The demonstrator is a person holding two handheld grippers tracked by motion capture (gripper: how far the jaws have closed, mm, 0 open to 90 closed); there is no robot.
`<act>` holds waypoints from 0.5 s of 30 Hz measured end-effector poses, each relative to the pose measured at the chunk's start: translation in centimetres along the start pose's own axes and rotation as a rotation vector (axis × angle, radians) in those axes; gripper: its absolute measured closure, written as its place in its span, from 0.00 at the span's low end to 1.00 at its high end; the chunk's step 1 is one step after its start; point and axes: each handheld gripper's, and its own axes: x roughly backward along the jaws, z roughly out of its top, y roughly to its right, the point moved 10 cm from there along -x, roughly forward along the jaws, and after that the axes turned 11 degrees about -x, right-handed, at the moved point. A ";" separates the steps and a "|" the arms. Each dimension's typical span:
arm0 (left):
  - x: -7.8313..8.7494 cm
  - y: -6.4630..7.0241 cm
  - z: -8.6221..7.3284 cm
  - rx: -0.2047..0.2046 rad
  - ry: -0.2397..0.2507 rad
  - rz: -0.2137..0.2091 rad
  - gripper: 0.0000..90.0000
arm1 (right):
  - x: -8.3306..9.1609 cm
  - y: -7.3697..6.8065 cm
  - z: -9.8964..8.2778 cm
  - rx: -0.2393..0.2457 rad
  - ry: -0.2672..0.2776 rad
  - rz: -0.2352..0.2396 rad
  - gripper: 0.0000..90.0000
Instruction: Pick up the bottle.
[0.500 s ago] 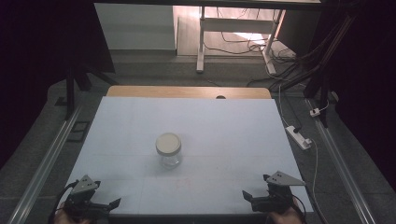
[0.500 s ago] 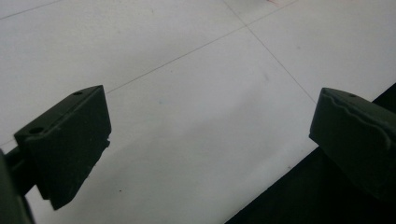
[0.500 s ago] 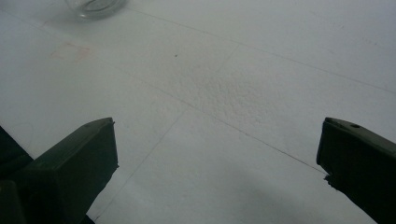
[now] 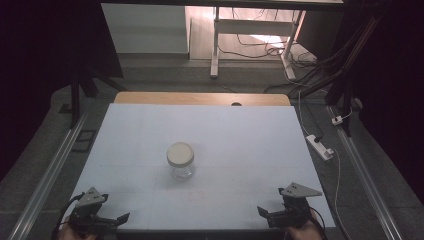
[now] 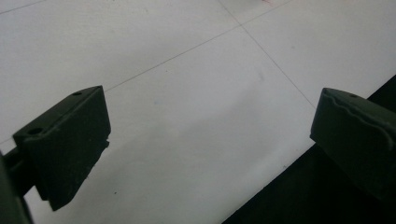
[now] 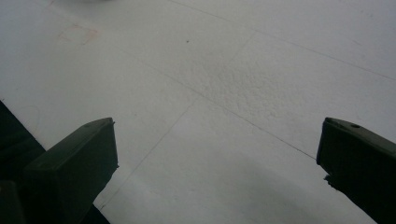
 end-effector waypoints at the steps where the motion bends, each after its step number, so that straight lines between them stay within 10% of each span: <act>1: 0.0 0.0 0.0 0.000 0.000 0.000 0.00 | 0.0 -0.1 0.0 0.001 0.000 0.002 0.00; 15: 0.0 0.2 0.0 0.002 -0.002 -0.012 0.00 | 0.0 -0.3 0.0 0.017 -0.004 0.018 0.00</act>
